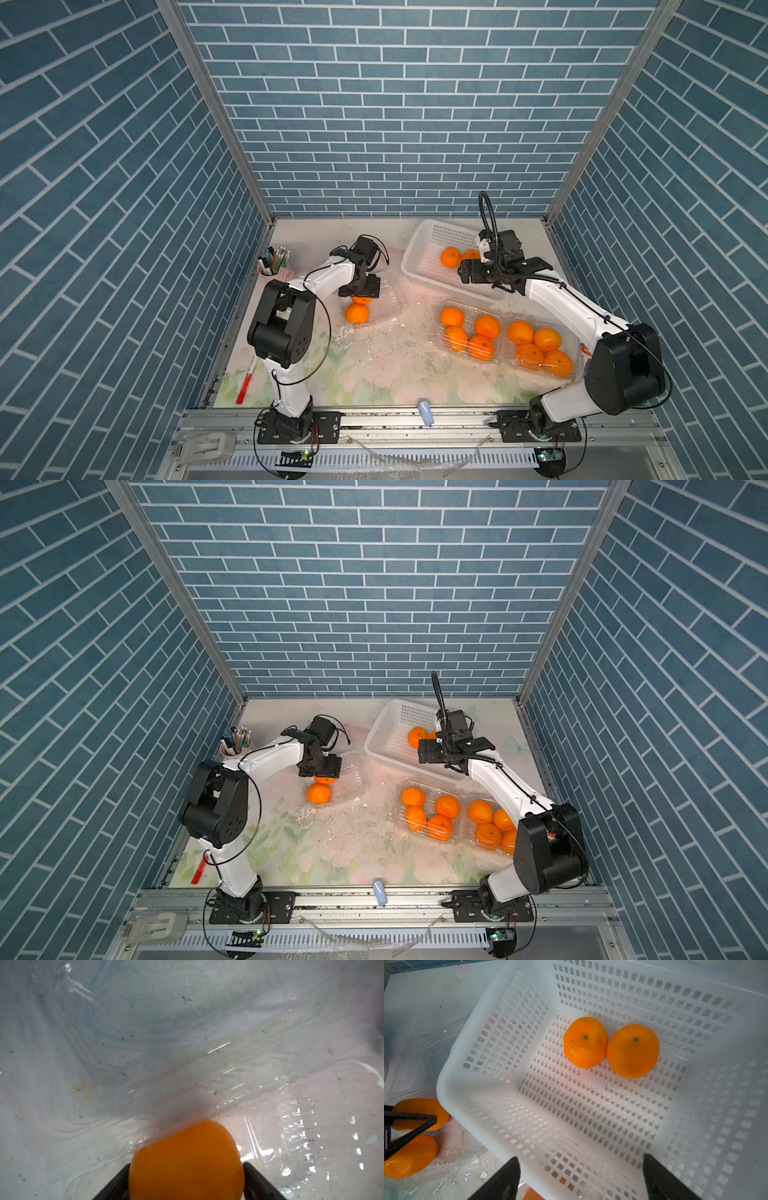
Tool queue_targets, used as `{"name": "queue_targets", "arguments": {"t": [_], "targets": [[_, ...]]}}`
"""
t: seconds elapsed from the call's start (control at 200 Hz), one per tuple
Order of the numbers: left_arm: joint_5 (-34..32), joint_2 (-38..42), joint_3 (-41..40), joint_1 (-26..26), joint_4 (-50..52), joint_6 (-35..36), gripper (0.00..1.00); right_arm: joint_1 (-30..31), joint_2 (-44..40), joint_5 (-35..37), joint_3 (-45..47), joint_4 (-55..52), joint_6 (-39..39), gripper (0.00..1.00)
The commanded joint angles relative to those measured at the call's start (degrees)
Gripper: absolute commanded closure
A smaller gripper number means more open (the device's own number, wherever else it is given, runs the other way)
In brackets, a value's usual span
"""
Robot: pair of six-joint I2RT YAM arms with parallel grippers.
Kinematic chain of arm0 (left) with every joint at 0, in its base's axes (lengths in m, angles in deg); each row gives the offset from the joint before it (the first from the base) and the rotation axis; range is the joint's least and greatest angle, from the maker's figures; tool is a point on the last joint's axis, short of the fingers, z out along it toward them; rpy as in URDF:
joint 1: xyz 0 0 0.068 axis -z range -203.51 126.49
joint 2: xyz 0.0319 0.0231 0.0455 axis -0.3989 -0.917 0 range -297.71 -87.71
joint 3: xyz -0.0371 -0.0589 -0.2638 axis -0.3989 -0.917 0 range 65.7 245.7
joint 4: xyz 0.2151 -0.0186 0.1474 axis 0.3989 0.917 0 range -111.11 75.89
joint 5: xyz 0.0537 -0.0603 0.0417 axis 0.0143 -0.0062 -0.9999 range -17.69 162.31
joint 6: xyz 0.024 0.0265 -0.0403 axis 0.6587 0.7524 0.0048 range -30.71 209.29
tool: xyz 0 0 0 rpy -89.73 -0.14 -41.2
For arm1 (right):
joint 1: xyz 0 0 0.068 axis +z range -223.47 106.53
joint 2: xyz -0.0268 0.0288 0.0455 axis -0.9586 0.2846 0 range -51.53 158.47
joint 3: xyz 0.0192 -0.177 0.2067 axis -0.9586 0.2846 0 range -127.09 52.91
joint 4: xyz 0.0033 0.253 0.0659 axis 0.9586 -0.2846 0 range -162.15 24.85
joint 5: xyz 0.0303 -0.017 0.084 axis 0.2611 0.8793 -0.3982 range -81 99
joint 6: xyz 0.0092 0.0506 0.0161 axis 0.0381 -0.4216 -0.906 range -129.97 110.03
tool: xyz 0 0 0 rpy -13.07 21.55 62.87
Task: Take oranges out of containers
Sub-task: Pick up the orange from the packing box.
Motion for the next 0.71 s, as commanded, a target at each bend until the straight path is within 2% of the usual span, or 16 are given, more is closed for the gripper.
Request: {"name": "queue_targets", "arguments": {"t": [0.0,0.27,0.525,0.7], "targets": [[-1.9,-0.4,1.7,1.5,2.0,0.5,0.21,0.0,-2.0,0.3,-2.5,-2.4,1.1,0.08],[-3.5,3.3,4.3,4.6,2.0,4.5,0.35,0.0,-3.6,1.3,-4.5,-4.0,2.5,0.08],[-1.9,8.3,8.4,6.2,1.9,7.6,0.35,-0.1,-3.0,2.8,-4.4,-4.8,2.2,0.08],[3.0,7.4,16.0,6.2,3.8,8.1,0.35,-0.2,-3.1,3.1,-3.2,-4.5,1.2,0.08]]}}
